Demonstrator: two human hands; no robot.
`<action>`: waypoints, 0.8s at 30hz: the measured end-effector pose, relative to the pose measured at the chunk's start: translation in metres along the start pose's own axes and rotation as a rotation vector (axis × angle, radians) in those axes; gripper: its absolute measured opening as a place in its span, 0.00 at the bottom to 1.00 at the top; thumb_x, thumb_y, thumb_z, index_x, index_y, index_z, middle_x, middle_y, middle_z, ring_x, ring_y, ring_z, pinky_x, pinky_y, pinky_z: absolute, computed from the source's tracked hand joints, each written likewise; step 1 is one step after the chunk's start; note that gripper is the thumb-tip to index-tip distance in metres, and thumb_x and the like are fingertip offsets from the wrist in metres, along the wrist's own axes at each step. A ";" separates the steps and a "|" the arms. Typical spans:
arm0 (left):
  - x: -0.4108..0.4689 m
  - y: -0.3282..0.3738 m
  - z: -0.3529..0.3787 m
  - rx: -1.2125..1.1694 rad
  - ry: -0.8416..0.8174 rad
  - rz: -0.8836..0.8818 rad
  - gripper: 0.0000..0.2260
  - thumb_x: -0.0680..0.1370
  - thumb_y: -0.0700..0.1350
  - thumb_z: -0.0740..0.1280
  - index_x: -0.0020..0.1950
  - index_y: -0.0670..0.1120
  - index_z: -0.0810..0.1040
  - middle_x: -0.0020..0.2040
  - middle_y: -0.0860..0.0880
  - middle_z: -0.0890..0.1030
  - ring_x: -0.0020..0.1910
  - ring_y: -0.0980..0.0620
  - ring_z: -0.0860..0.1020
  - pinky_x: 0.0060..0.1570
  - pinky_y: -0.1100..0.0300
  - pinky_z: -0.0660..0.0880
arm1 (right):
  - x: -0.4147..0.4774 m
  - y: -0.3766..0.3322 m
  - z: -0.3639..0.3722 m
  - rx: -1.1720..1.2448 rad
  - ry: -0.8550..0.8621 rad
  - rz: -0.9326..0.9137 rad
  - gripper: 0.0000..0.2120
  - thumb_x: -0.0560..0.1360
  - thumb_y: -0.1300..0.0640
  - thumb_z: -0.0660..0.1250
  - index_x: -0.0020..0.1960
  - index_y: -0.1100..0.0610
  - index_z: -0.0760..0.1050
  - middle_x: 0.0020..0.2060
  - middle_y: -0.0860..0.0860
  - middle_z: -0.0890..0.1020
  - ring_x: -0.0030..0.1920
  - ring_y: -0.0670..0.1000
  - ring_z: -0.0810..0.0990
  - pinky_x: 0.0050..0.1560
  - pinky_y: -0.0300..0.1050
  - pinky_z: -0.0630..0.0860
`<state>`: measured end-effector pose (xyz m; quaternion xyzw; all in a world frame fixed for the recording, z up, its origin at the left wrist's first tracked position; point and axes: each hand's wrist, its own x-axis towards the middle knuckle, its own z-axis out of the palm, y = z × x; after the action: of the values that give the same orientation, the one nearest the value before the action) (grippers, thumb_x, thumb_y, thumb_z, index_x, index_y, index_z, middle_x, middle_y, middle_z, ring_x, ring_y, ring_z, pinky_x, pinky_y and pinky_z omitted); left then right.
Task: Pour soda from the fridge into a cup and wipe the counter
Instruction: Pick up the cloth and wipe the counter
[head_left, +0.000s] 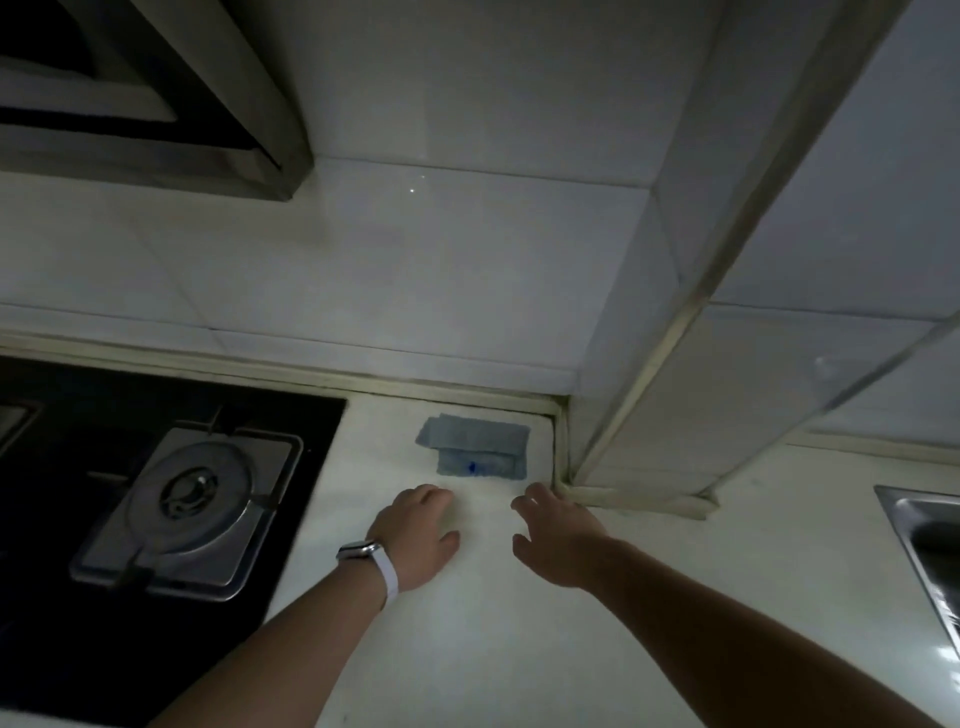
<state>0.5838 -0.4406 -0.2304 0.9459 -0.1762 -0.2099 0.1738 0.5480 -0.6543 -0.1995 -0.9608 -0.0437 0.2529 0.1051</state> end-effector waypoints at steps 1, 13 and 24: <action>0.010 -0.002 0.000 0.000 -0.003 0.003 0.25 0.78 0.54 0.62 0.73 0.48 0.65 0.73 0.50 0.67 0.68 0.47 0.68 0.63 0.53 0.70 | 0.009 -0.001 0.000 -0.004 0.007 0.012 0.26 0.79 0.46 0.59 0.74 0.52 0.62 0.72 0.52 0.64 0.69 0.56 0.67 0.66 0.52 0.70; 0.133 -0.012 0.006 0.096 0.055 0.157 0.32 0.79 0.57 0.59 0.80 0.48 0.53 0.80 0.47 0.52 0.79 0.44 0.49 0.76 0.49 0.47 | 0.121 0.006 -0.001 -0.053 0.082 -0.037 0.32 0.80 0.52 0.59 0.80 0.55 0.49 0.79 0.52 0.49 0.78 0.54 0.47 0.77 0.51 0.50; 0.160 -0.032 0.035 0.115 0.006 0.177 0.31 0.82 0.55 0.54 0.80 0.46 0.43 0.81 0.47 0.42 0.79 0.48 0.40 0.76 0.52 0.41 | 0.161 0.015 0.036 -0.036 0.179 -0.134 0.30 0.81 0.51 0.56 0.79 0.57 0.52 0.79 0.55 0.56 0.78 0.56 0.54 0.77 0.55 0.53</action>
<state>0.7123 -0.4866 -0.3264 0.9357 -0.2700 -0.1803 0.1377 0.6707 -0.6406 -0.3099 -0.9761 -0.1029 0.1579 0.1082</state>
